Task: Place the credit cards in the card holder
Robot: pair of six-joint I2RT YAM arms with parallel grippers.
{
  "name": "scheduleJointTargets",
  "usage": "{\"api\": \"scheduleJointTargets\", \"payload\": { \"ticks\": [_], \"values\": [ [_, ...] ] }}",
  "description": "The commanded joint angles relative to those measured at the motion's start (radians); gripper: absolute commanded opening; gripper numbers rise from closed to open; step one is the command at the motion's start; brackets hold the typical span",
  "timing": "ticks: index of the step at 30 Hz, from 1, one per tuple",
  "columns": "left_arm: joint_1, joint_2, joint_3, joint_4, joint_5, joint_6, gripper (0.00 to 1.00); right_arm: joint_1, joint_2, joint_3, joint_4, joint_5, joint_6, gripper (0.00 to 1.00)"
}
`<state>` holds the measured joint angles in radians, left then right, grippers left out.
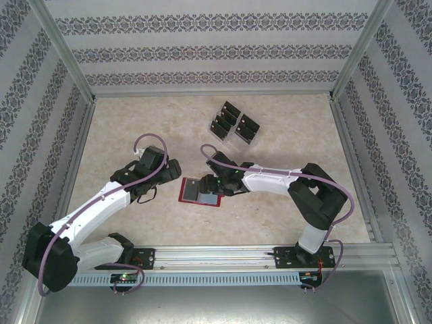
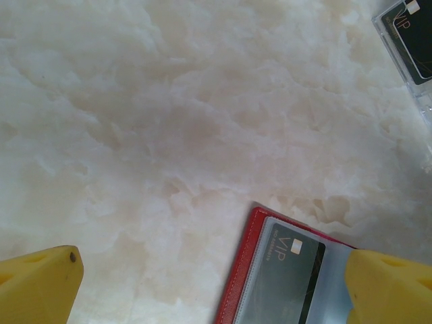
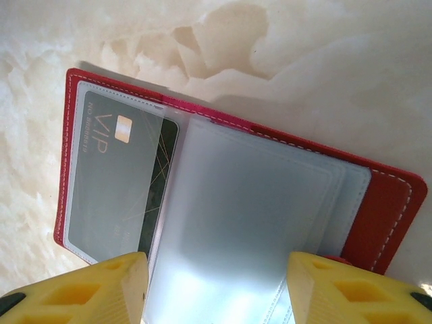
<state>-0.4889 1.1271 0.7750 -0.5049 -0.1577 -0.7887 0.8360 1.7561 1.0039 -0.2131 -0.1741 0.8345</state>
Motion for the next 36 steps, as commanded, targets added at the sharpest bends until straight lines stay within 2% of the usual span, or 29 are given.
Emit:
{"api": "scheduleJointTargets", "payload": {
  "ticks": [1, 22, 36],
  "values": [
    [0.006, 0.004, -0.016, 0.028, 0.007, 0.01, 1.0, 0.012, 0.036, 0.039, 0.007, -0.017, 0.0, 0.57],
    [0.014, -0.029, 0.024, 0.016, -0.025, 0.008, 1.0, 0.041, 0.148, 0.191, 0.027, -0.091, 0.008, 0.57],
    [0.02, -0.063, 0.096, 0.027, -0.04, -0.011, 1.0, 0.094, 0.273, 0.369, 0.002, -0.13, 0.015, 0.57]
  ]
}}
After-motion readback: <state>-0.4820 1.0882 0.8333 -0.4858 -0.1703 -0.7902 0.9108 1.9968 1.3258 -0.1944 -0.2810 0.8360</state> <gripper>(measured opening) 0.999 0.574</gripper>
